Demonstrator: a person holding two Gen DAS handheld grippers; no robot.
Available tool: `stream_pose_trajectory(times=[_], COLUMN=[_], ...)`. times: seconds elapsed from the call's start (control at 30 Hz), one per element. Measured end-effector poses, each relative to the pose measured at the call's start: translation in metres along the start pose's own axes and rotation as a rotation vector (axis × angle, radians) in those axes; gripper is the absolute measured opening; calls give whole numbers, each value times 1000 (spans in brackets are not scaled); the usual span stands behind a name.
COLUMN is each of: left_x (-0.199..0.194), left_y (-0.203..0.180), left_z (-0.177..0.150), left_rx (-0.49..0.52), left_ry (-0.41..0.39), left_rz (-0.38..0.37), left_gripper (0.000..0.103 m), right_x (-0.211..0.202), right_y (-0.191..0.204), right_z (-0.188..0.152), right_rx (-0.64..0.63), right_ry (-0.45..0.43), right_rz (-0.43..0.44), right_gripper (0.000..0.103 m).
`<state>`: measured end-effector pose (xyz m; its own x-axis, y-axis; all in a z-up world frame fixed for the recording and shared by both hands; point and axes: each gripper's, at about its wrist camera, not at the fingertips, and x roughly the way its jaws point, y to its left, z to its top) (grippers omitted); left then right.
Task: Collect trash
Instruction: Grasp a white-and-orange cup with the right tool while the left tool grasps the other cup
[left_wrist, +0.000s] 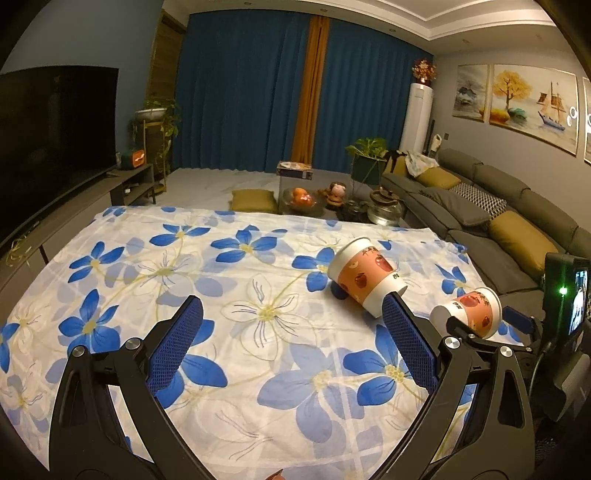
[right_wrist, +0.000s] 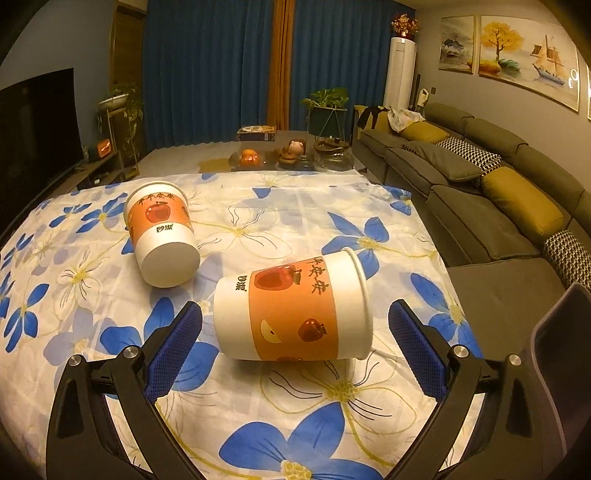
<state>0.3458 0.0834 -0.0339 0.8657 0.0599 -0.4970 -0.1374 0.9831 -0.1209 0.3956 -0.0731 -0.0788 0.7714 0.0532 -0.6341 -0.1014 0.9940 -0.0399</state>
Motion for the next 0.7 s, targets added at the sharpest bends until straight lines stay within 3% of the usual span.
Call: stream_pose_trajectory(times=[0.1,0.43,0.7], left_x=[6,46,94], left_y=[-5,-36,-73], left_z=[1,1,15], left_rx=[5,22,13], left_ry=[12,89,141], left_rz=[-8,-65,-43], left_gripper=[96,96,96], right_x=[4,-11,-35], right_y=[1,-15,-36], right_z=[-1,-8,-13], right_rx=[-3,49,102], right_ry=[14,-18,-81], right_rz=[6,16,6], right_gripper=[81,80,80])
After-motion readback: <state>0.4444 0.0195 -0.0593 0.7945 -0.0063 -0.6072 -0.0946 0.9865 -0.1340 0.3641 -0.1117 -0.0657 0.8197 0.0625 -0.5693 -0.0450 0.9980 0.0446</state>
